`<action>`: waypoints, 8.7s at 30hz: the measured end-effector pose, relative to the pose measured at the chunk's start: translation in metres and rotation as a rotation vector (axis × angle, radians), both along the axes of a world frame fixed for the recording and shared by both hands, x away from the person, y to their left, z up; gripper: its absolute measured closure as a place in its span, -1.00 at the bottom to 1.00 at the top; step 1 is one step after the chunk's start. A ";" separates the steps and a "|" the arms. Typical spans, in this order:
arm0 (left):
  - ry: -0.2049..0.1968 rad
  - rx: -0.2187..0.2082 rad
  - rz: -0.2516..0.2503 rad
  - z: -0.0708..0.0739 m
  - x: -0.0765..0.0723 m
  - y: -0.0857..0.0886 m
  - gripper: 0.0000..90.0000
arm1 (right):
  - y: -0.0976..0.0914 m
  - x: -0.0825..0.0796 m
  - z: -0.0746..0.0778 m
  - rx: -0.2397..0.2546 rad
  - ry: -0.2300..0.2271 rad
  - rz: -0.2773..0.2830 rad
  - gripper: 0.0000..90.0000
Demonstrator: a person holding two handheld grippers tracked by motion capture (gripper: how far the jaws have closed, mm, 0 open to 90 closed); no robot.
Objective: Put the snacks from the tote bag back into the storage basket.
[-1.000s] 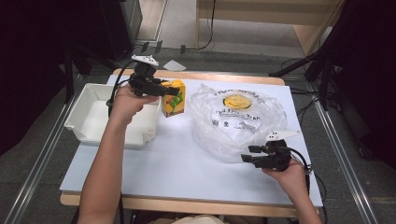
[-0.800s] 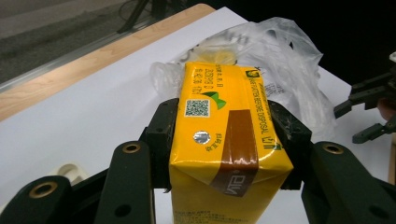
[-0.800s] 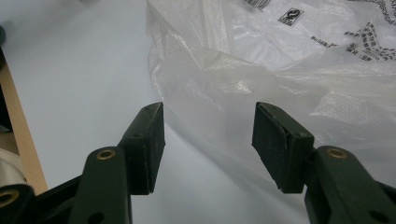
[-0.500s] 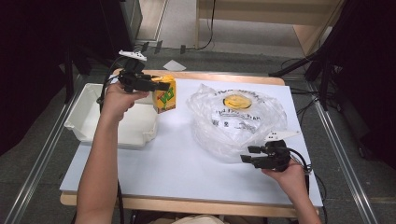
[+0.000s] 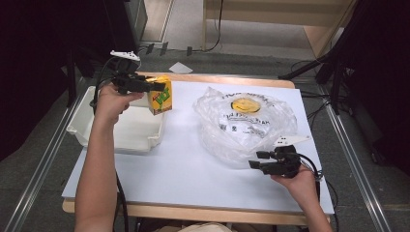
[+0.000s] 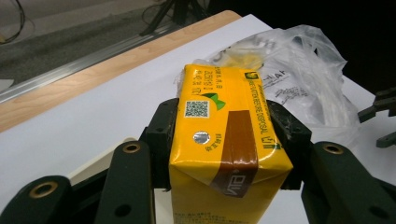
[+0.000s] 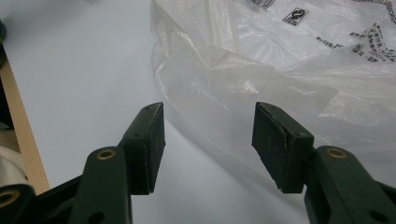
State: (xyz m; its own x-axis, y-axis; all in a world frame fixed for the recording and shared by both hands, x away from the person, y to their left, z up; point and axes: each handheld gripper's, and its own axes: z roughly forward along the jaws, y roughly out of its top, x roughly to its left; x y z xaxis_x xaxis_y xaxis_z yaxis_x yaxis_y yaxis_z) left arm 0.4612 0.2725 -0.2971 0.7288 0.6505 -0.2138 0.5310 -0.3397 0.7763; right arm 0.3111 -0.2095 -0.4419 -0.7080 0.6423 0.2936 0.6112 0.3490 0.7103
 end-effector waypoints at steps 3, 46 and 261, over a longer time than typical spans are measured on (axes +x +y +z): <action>0.003 -0.003 0.017 -0.002 0.001 0.008 0.17 | 0.000 0.000 0.000 0.000 0.000 0.000 0.01; 0.012 0.021 0.166 -0.057 0.014 0.040 0.17 | 0.002 0.001 -0.001 -0.003 0.001 0.009 0.01; 0.166 0.022 0.307 -0.124 -0.024 0.056 0.87 | 0.008 0.002 0.000 -0.040 -0.020 0.053 0.08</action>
